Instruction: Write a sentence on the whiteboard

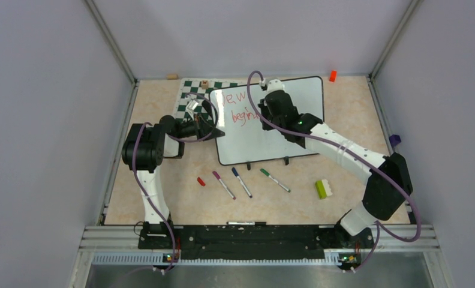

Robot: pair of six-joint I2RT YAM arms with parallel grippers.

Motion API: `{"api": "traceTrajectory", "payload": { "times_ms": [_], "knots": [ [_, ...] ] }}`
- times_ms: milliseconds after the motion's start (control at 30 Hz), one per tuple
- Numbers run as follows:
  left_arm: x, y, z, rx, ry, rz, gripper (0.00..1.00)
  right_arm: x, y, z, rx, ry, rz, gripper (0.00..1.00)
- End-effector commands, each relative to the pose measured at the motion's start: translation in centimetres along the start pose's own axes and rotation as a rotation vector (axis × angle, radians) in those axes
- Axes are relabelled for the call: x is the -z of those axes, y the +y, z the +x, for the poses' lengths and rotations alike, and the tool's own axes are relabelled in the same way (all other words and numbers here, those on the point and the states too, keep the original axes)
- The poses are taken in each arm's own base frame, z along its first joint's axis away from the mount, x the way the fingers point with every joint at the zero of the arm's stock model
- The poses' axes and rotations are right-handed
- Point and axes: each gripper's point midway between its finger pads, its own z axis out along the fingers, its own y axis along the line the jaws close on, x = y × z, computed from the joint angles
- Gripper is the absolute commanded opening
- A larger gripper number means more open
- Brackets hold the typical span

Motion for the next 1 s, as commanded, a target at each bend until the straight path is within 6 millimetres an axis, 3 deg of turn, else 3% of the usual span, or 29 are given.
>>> {"api": "traceTrajectory", "payload": {
  "times_ms": [0, 367, 967],
  "knots": [
    [0.0, -0.4, -0.8, -0.289, -0.001, 0.037, 0.00, -0.4, -0.6, -2.2, 0.002, -0.051, 0.040, 0.00],
    [0.0, -0.4, -0.8, -0.291, -0.001, 0.037, 0.00, -0.5, -1.2, -2.9, 0.004, -0.060, 0.067, 0.00],
    [0.1, -0.4, -0.8, -0.291, -0.002, 0.035, 0.00, 0.5, -2.4, -1.8, -0.004, -0.050, 0.100, 0.00]
  ]
}}
